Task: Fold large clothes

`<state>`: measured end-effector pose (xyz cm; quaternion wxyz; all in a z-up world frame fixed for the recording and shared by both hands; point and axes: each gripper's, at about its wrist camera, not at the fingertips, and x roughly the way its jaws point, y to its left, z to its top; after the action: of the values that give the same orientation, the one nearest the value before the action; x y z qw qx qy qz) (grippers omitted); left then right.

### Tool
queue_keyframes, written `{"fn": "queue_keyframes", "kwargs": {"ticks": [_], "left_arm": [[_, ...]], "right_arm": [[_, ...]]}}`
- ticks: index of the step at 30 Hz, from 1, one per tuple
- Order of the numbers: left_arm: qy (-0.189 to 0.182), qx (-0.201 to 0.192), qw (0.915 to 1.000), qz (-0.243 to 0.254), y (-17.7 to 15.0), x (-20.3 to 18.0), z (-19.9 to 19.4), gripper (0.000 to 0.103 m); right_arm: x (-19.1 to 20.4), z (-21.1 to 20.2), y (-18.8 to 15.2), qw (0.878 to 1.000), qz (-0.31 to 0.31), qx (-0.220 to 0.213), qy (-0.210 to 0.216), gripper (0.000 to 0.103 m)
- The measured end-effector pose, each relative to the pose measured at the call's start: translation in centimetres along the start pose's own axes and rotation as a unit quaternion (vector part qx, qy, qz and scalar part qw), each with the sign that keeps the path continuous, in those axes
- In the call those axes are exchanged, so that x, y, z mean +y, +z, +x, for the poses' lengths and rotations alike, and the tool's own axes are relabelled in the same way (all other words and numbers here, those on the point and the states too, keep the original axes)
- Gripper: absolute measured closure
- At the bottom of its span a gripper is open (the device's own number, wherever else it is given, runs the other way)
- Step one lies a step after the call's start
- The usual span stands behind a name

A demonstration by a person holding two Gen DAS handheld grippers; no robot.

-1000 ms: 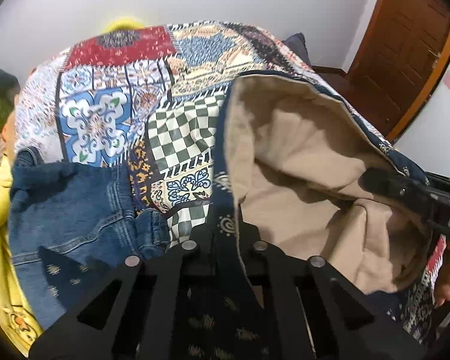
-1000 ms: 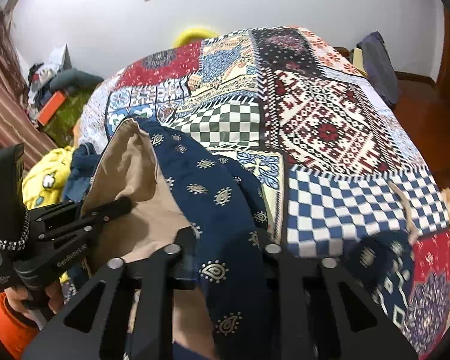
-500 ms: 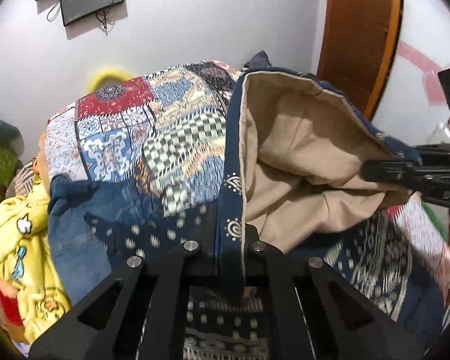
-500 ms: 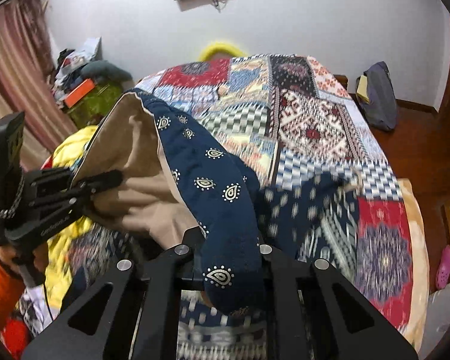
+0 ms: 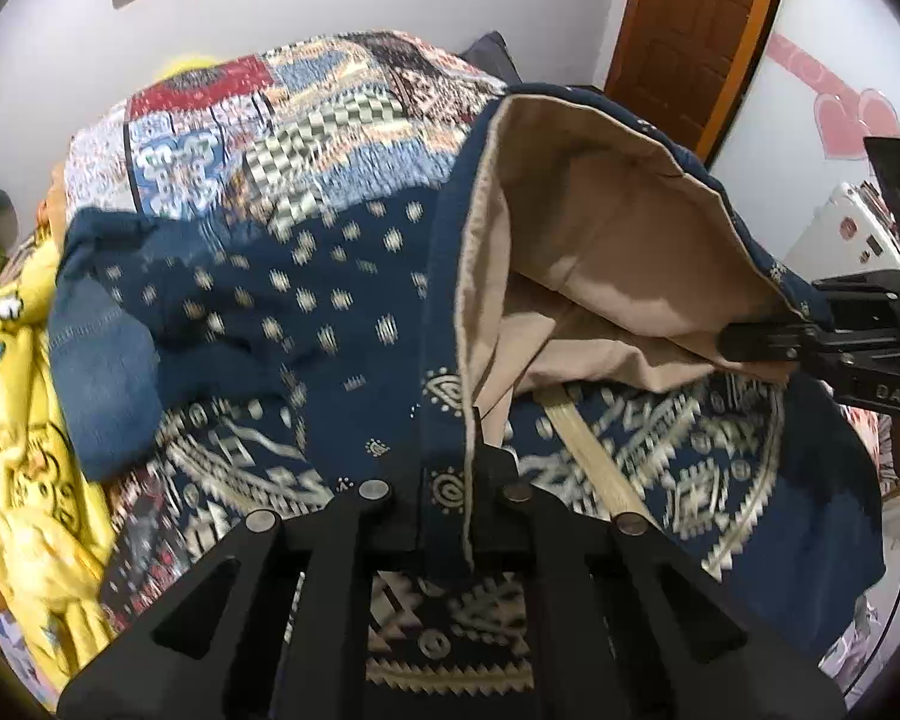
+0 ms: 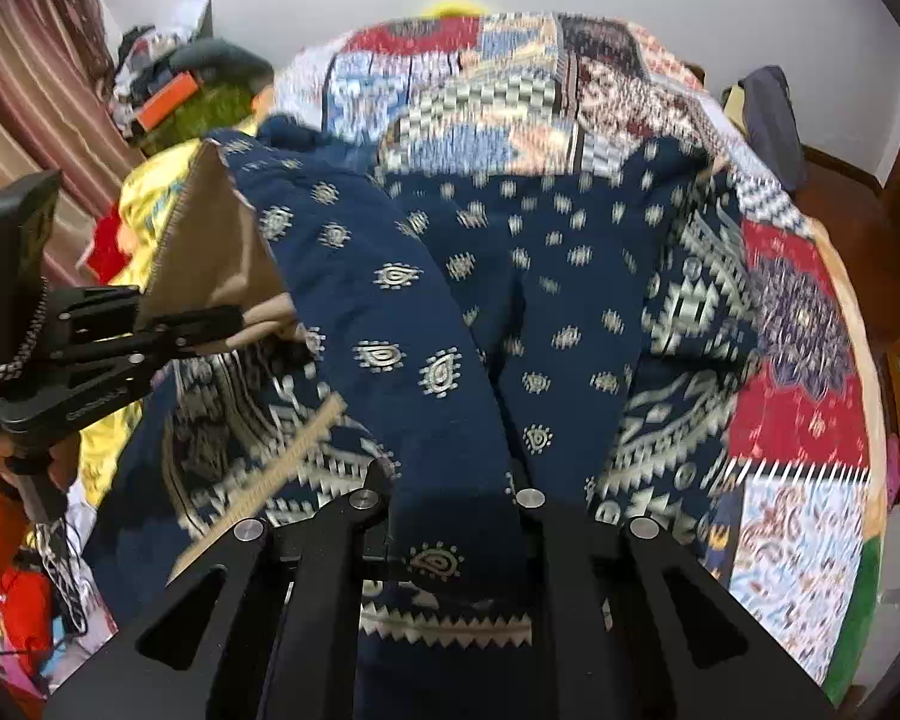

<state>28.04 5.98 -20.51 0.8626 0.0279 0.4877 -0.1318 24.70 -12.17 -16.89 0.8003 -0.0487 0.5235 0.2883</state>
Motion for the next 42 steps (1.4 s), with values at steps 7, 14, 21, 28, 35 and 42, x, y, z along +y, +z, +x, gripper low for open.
{"fn": "queue_keyframes", "kwargs": {"ticks": [7,14,21,28,35,42], "left_arm": [[-0.012,0.028,0.9995,0.009,-2.6,-0.7,-0.9,0.090],[0.002,-0.023,0.9997,0.009,-2.9,0.7,-6.0,0.063],[0.020,-0.100,0.9945,-0.021,1.8,3.4,-10.4,0.052],[-0.029,-0.068,0.9965,-0.037,5.5,2.3,-6.3,0.052],[-0.073,0.014,0.9972,0.005,3.6,-2.7,0.1,0.052],[-0.030,0.049,0.9961,0.067,-1.4,-5.1,1.9,0.051]], "right_arm": [[0.4,-0.4,-1.1,0.999,-0.015,0.040,0.006,0.084],[0.6,-3.2,-0.4,0.999,-0.021,0.012,0.027,0.083],[1.1,-4.3,0.2,0.999,-0.035,0.001,0.031,0.075],[0.0,-2.6,-1.9,0.999,-0.025,0.038,0.005,0.059],[-1.5,-3.8,-4.1,0.998,-0.030,0.057,-0.014,0.059],[-2.3,-6.7,-1.8,1.000,-0.002,-0.006,-0.024,0.057]]}}
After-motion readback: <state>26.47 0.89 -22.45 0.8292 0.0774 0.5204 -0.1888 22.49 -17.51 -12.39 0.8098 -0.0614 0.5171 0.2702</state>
